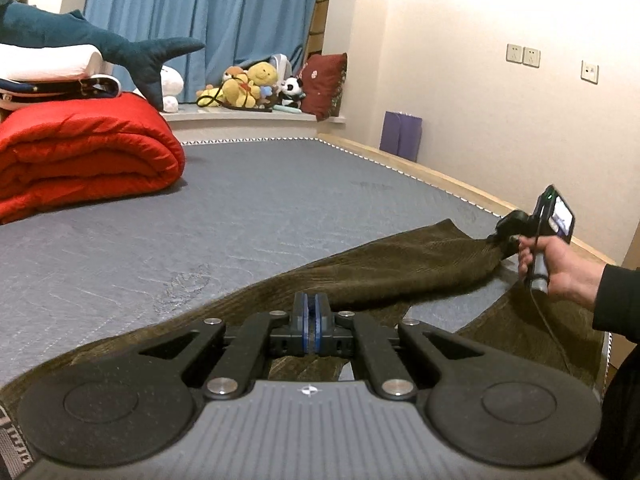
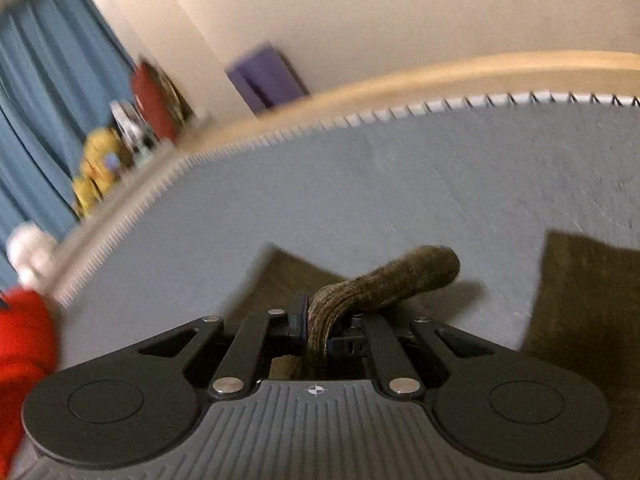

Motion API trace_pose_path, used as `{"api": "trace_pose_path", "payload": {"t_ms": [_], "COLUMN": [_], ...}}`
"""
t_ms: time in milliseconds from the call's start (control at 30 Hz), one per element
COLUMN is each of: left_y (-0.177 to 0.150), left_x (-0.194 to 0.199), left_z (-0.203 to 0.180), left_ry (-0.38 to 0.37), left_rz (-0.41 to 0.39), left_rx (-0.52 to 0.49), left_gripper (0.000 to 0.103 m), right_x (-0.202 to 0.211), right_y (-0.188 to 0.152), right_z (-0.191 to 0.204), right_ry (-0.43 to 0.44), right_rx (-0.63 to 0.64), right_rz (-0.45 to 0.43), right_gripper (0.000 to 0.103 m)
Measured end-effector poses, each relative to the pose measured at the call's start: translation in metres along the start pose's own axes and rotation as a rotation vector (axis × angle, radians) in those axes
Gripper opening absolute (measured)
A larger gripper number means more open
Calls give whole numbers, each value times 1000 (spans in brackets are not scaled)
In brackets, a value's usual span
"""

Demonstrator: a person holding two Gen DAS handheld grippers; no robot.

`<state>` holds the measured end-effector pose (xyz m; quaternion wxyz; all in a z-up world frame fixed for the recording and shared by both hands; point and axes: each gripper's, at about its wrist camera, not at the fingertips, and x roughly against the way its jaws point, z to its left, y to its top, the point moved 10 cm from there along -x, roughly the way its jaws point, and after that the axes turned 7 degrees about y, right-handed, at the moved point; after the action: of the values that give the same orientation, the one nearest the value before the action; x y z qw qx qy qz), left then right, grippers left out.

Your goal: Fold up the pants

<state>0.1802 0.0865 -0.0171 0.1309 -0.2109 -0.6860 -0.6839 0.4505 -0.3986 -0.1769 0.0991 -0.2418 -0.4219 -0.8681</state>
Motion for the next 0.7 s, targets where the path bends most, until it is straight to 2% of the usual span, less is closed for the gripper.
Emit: {"api": "trace_pose_path", "payload": {"t_ms": [100, 167, 200, 267, 400, 467, 500, 533, 567, 633, 700], "left_y": [-8, -21, -28, -44, -71, -82, -87, -92, -96, -99, -87], "left_x": [-10, -23, -30, -47, -78, -94, -100, -106, -111, -114, -102], "left_z": [-9, -19, -24, -29, -39, -41, -39, -38, -37, -32, -32], "left_ry": [-15, -16, -9, 9, 44, 61, 82, 109, 133, 147, 103], "left_rz": [39, 81, 103, 150, 212, 235, 241, 252, 261, 280, 242], "left_rx": [-17, -59, -87, -133, -194, -219, -243, -275, -304, -348, -391], "left_gripper": [11, 24, 27, 39, 41, 50, 51, 51, 45, 12, 9], "right_x": [-19, -27, -31, -30, -22, -18, -16, -14, -14, -13, -11], "right_y": [-12, -14, -13, -11, -13, -11, -9, -8, -8, -7, -4], "right_z": [4, 14, 15, 5, 7, 5, 2, 1, 1, 0, -1], "right_ry": [18, 39, 49, 68, 81, 89, 93, 99, 99, 106, 118], "right_rx": [64, 94, 104, 104, 100, 105, 107, 115, 115, 126, 133], "right_rz": [64, 72, 74, 77, 85, 94, 99, 110, 110, 122, 126], "right_gripper": [13, 17, 17, 17, 17, 17, 17, 17, 17, 17, 12]}}
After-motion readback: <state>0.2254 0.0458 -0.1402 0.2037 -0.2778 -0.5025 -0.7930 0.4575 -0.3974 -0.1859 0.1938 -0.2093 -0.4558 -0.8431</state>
